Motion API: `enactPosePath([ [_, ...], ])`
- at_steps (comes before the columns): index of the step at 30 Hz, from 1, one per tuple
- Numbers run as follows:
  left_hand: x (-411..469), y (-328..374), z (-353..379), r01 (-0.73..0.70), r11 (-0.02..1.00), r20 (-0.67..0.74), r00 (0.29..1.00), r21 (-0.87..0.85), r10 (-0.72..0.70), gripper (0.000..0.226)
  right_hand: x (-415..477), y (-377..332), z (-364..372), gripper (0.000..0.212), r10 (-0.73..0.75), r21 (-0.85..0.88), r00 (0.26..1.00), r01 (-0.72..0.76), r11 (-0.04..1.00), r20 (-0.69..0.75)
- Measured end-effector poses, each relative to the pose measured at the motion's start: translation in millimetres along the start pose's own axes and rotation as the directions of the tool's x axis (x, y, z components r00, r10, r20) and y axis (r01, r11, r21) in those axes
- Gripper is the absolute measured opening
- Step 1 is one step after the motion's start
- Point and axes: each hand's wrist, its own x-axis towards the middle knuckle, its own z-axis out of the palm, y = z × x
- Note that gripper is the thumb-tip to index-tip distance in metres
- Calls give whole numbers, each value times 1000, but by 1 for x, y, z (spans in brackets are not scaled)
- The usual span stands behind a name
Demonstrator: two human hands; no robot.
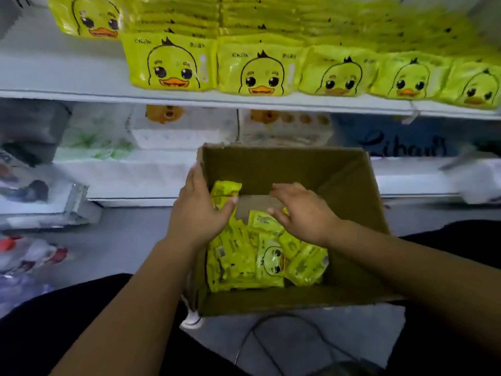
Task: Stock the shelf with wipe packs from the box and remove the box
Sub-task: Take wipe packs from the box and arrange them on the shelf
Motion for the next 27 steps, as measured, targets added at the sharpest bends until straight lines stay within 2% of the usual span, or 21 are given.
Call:
enactPosePath([
  [3, -18, 8, 12, 81, 996, -56, 995, 27, -79, 107, -7, 9, 52, 51, 75, 90, 986, -89, 992, 146],
  [6, -26, 15, 18, 201, 971, -142, 973, 132, -182, 98, -3, 20, 98, 59, 131, 157, 933, -192, 969, 336],
  [9, -23, 13, 21, 267, 954, -176, 954, 137, -242, 82, 10, 32, 131, 68, 141, 164, 882, -236, 958, 450],
  [12, -19, 4, 23, 250, 965, -189, 954, 74, -233, 61, 26, 40, 150, 78, 141, 167, 845, -261, 951, 515],
  [17, -14, 0, 23, 269, 963, -188, 947, 27, -259, 45, 45, 43, 172, 81, 154, 132, 812, -272, 953, 564],
  [23, -11, -3, 22, 302, 953, -195, 935, 9, -295, 41, 54, 36, 188, 73, 201, -87, 865, -181, 980, 460],
  [25, -10, -2, 22, 299, 954, -188, 937, -1, -294, 41, 58, 41, 188, 71, 197, -103, 855, -169, 980, 479],
  [27, -11, -1, 22, 301, 954, -183, 938, -1, -296, 41, 60, 49, 187, 72, 169, -44, 846, -170, 984, 505],
])
